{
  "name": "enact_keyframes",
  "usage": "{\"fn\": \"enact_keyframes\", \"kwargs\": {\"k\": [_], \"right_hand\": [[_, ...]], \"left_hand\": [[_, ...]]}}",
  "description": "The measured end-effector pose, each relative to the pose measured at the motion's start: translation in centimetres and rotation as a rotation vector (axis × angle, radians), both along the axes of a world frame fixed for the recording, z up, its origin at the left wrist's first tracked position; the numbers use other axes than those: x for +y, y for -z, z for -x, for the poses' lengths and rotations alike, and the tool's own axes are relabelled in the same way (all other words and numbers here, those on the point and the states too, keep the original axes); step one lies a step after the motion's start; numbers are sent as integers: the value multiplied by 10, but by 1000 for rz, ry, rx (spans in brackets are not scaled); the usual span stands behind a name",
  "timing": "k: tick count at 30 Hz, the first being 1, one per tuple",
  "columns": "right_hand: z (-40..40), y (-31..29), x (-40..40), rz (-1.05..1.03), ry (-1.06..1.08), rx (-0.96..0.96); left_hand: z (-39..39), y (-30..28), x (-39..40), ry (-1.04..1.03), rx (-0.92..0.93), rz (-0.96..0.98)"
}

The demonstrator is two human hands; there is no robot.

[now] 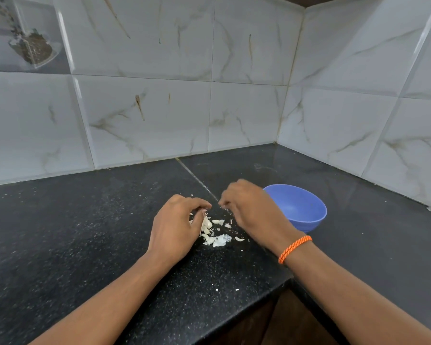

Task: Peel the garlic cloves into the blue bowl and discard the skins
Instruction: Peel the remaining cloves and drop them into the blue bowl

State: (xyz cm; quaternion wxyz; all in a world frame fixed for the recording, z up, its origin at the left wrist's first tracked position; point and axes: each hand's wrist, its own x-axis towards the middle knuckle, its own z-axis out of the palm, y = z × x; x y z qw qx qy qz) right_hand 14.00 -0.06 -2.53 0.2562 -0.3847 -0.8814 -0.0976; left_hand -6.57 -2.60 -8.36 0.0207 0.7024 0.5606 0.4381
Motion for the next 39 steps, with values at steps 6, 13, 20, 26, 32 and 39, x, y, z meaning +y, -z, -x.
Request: {"fn": "enact_keyframes", "kwargs": {"k": [6,13,20,26,32,39], "right_hand": [[16,33,-17,158,18,-167],[5,27,-14,315,53,562],[-1,54,-13,337,46,738],[4,55,-11,377,4,750],[5,57,-13,398,-29,728],[5,58,-14,350,-60,698]], "left_hand": [[0,2,-1,-19,0,-9],[-2,1,-2,131,-3,11],[-5,1,-2,100,75,13],[-7,-1,-5,49,57,-22],[-8,-3,-8,31,44,-27],[-8,-5,-9,6,74,-17]]}}
